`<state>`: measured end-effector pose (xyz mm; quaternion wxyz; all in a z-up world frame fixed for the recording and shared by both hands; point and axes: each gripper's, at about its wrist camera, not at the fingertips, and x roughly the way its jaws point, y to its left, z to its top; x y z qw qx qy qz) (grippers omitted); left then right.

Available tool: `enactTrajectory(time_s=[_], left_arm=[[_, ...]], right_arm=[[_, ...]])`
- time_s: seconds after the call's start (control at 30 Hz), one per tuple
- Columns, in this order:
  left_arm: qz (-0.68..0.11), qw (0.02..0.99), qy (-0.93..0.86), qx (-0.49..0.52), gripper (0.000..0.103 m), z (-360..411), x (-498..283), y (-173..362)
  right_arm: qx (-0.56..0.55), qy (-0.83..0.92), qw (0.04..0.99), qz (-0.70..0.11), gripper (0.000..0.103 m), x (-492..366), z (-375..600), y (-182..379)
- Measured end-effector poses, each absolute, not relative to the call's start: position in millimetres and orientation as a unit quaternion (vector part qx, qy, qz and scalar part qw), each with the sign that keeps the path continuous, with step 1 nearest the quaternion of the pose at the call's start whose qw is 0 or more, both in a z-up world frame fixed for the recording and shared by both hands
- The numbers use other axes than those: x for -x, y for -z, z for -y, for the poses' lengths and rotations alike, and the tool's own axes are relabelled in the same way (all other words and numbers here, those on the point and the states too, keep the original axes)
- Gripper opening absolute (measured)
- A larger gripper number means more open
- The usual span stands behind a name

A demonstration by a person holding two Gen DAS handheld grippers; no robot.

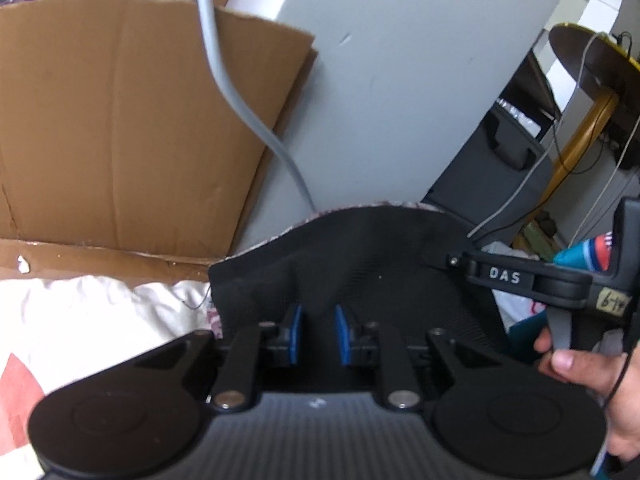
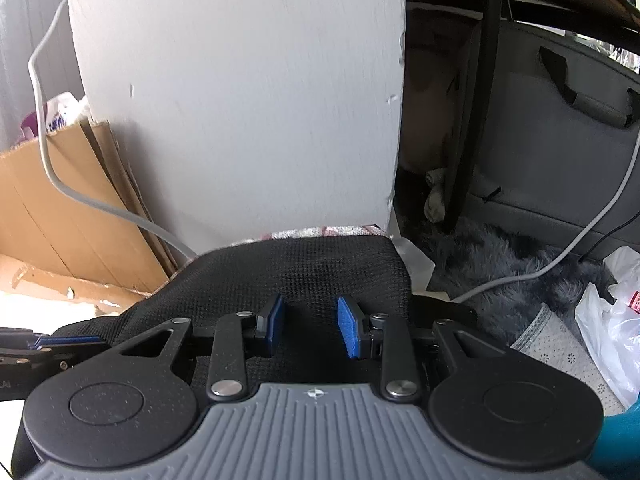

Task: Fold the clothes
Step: 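Open both tools and release the black pants edge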

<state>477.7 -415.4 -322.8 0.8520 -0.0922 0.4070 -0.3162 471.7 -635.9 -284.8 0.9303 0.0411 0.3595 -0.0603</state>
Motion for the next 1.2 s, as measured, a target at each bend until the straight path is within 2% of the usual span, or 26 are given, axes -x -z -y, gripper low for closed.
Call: enactTrajectory(time_s=[0.5,0.83,1.0,1.2], left_arm=[[-0.416,0.866,0.269,0.069,0.021,401.8,-507.0,323.5],[-0.408,0.868,0.272,0.083,0.022,370.4,-479.0,288.4],[-0.406,0.863,0.287,0.090,0.027,371.3,-457.5,283.8],[-0.402,0.863,0.294,0.086,0.028,381.9,-443.0,284.9]], right_arm=[[-0.031,0.075,0.926,-0.368,0.036,-497.7,648.2,288.0],[-0.068,0.099,0.929,-0.349,0.036,-503.5,656.1,272.0],[-0.051,0.095,0.922,-0.372,0.036,-485.0,642.3,273.1],[-0.043,0.101,0.919,-0.379,0.036,-466.1,635.0,272.1]])
